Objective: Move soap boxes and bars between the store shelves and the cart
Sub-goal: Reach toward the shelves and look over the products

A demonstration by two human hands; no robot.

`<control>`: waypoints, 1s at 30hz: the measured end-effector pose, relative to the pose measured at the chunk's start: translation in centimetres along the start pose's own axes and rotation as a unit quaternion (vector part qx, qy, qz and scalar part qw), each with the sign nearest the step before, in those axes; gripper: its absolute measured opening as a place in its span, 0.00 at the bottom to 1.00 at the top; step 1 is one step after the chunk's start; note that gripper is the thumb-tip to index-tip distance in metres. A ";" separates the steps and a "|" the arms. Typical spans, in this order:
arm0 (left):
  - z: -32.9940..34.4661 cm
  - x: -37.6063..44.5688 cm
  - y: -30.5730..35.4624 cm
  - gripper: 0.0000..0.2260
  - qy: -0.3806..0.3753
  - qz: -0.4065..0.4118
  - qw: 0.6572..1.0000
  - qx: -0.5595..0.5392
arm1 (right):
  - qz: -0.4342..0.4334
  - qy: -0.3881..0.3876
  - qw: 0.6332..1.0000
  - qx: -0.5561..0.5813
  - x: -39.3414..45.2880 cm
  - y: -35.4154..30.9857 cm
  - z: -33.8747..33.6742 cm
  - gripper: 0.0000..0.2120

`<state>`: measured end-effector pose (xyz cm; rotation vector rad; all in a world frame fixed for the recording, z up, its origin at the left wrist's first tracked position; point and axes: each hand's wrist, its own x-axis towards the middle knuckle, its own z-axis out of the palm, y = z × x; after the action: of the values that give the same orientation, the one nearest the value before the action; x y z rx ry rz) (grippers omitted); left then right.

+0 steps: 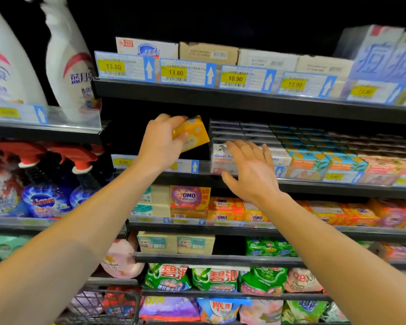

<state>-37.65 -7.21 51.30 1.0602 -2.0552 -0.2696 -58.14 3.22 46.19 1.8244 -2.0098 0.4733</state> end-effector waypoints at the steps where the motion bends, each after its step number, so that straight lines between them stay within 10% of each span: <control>1: 0.6 0.7 -0.4 0.19 -0.015 -0.006 1.000 0.023 | -0.005 0.013 1.000 0.002 -0.1 0.0 -0.1 0.31; 10: 3.9 4.7 -1.1 0.22 -0.196 -0.050 0.964 0.171 | 0.001 0.056 0.998 0.020 -0.9 0.0 0.4 0.26; 30: 6.9 7.4 -0.9 0.25 -0.211 -0.077 0.966 0.128 | 0.057 0.034 0.997 0.034 -1.4 -1.9 0.0 0.31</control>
<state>-44.65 -14.57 50.32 1.4215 -2.4388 -0.3374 -56.15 4.22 45.49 1.7137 -2.0840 0.6342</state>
